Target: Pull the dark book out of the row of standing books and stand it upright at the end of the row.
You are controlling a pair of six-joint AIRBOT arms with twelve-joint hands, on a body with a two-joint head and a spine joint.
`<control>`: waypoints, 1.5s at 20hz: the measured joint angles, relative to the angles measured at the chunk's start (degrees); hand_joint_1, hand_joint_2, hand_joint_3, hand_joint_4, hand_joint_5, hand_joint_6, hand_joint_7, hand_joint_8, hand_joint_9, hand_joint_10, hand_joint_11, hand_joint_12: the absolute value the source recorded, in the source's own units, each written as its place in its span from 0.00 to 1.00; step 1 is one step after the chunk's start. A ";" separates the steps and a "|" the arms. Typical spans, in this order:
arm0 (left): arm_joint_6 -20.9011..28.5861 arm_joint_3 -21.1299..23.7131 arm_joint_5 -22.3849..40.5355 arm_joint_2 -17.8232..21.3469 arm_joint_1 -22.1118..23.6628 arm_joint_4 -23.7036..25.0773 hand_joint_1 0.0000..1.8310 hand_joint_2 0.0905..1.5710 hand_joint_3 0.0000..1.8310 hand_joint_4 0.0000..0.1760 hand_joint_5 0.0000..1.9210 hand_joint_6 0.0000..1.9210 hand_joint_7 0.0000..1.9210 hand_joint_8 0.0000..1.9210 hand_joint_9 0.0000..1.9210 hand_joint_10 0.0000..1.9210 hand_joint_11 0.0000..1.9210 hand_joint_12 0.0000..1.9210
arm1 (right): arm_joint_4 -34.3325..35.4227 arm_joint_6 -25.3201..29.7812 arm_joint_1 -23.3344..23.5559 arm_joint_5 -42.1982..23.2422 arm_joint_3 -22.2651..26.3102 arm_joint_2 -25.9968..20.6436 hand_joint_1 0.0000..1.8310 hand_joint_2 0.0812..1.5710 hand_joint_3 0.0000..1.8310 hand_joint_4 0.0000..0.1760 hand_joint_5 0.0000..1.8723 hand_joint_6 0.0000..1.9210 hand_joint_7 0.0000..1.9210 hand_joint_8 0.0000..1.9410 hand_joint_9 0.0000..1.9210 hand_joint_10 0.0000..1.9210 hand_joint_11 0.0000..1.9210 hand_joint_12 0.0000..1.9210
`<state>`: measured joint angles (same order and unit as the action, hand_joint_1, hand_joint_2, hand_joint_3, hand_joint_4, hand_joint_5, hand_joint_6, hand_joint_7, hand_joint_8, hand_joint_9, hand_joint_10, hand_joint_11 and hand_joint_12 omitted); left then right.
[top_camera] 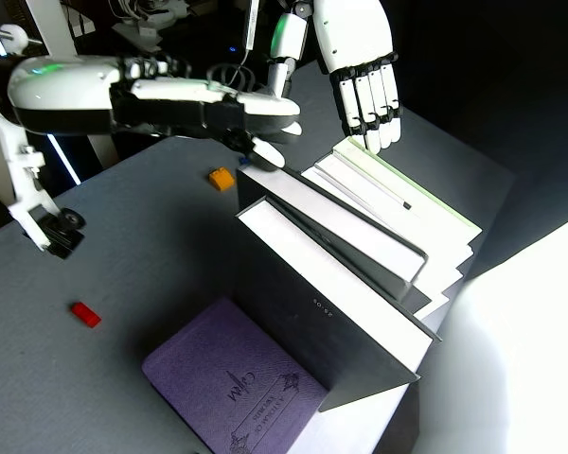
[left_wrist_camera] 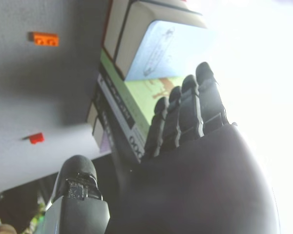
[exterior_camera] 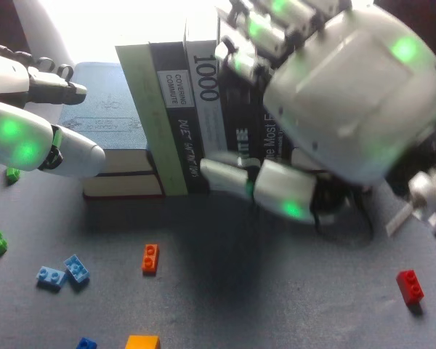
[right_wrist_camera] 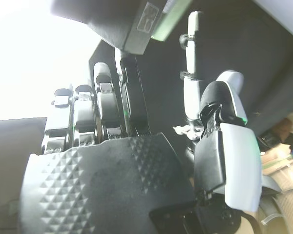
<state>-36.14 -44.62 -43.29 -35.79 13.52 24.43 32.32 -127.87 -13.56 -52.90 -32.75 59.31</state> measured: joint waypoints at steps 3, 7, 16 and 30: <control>0.00 0.00 0.02 0.00 0.00 0.00 0.00 0.70 0.00 0.00 0.00 0.00 0.00 0.00 0.00 0.00 0.00 0.05 | -0.52 -0.92 -2.05 -0.52 3.37 -1.46 0.00 0.70 0.00 0.00 0.36 0.00 0.11 0.00 0.02 0.00 0.00 0.00; 0.00 0.00 0.02 0.00 0.00 -0.04 0.00 0.70 0.00 0.00 0.01 0.00 0.00 0.00 0.00 0.00 0.00 0.02 | -0.90 -3.08 -4.50 -1.38 6.49 -2.75 0.00 0.70 0.00 0.00 0.36 0.00 0.11 0.00 0.01 0.00 0.00 0.00; 0.00 0.00 0.00 0.02 0.00 -0.02 0.00 0.70 0.00 0.00 0.01 0.00 0.00 0.00 0.00 0.00 0.00 0.08 | -1.01 -5.92 -8.31 -0.68 9.64 -3.85 0.00 0.70 0.00 0.00 0.36 0.00 0.11 0.00 0.01 0.00 0.00 0.00; 0.09 0.00 0.00 0.02 0.00 0.00 0.00 0.71 0.00 0.00 0.00 0.00 0.00 0.00 0.00 0.00 0.00 0.10 | 1.77 -7.63 -14.56 3.37 8.94 -3.19 0.00 0.70 0.00 0.00 0.36 0.00 0.10 0.00 0.01 0.00 0.00 0.00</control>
<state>-36.05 -44.62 -43.29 -35.77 13.52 24.43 34.09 -135.50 -28.12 -49.54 -23.81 56.12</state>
